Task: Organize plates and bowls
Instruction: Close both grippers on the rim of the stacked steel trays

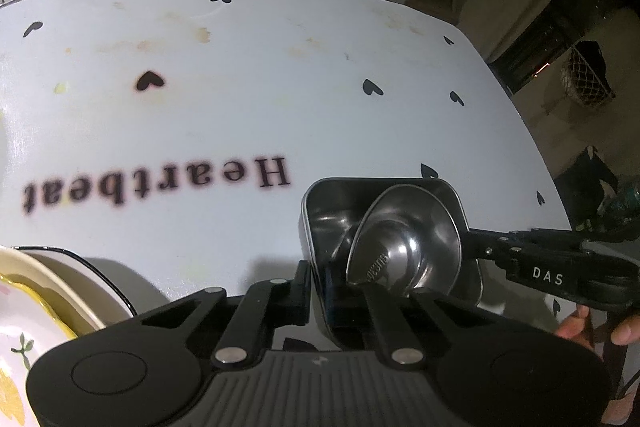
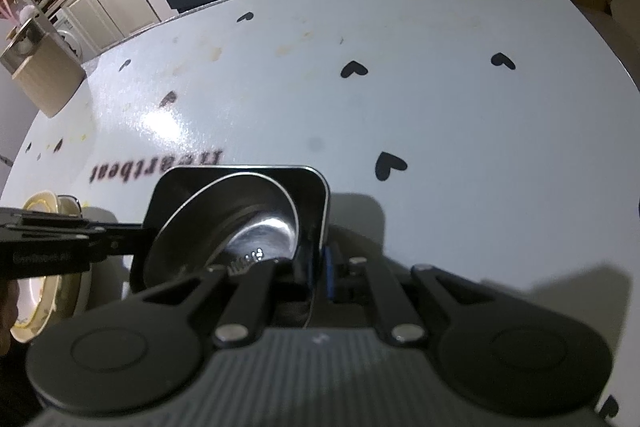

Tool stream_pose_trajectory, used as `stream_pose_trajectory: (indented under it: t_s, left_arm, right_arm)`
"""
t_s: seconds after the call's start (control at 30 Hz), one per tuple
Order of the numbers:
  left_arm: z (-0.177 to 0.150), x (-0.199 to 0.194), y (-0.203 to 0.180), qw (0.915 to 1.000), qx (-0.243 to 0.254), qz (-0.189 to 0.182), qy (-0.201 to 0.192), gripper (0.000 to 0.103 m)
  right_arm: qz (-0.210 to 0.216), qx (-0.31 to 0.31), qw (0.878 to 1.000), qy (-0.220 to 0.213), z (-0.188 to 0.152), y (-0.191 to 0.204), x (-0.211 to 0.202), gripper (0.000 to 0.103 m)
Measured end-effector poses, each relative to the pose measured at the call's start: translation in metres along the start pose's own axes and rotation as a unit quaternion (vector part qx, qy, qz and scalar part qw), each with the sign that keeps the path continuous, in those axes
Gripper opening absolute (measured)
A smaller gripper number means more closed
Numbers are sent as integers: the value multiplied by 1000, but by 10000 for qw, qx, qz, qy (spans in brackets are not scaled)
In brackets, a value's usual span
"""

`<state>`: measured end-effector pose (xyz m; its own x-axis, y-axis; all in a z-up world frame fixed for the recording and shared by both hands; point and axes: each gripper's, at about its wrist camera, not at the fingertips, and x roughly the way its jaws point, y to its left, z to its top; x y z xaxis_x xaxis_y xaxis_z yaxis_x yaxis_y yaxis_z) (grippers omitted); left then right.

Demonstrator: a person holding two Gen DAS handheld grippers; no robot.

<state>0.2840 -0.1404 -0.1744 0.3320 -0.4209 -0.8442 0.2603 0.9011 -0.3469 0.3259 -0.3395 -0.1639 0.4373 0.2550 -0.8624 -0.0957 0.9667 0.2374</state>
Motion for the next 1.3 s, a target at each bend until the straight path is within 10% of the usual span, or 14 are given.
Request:
stream_pose_trajectory:
  t_s: [0.7, 1.3]
  left_arm:
    - [0, -9, 2, 9997, -57, -110, -213, 5]
    - [-2, -83, 8, 9911, -314, -519, -1183, 5]
  right_arm:
    - [176, 105, 9997, 106, 0, -4, -3, 6]
    - [914, 492, 9899, -970, 2, -6, -68, 6]
